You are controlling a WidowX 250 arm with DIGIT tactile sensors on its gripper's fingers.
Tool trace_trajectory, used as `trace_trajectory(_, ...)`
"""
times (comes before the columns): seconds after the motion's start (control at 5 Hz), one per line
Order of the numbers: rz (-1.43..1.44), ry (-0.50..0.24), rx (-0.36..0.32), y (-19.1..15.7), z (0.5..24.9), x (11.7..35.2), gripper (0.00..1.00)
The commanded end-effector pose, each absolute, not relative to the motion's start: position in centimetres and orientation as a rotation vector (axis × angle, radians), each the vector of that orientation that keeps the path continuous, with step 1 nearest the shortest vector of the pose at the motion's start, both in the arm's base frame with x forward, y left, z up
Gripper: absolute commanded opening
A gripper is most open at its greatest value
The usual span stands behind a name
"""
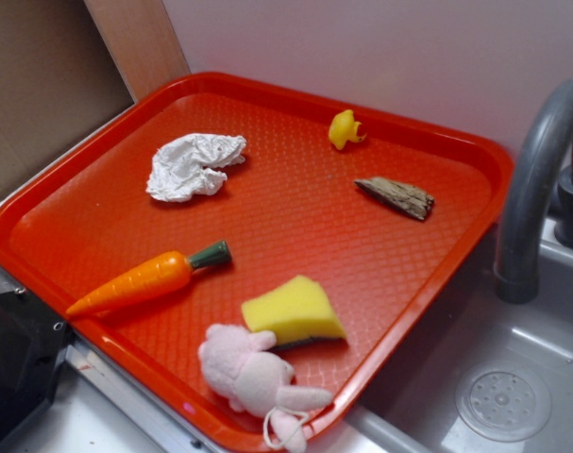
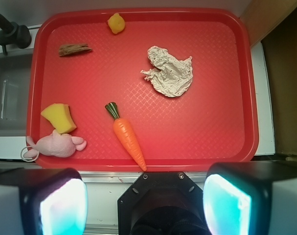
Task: Grab the wood chip.
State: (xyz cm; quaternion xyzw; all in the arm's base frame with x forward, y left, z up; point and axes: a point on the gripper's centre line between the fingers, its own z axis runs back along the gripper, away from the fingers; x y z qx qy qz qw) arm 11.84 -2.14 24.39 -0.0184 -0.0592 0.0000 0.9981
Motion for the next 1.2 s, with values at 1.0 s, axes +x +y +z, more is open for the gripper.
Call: trace_trajectory(1.0,0.663,-0.21,0.062,-14.1,14.0,28.3,1.0)
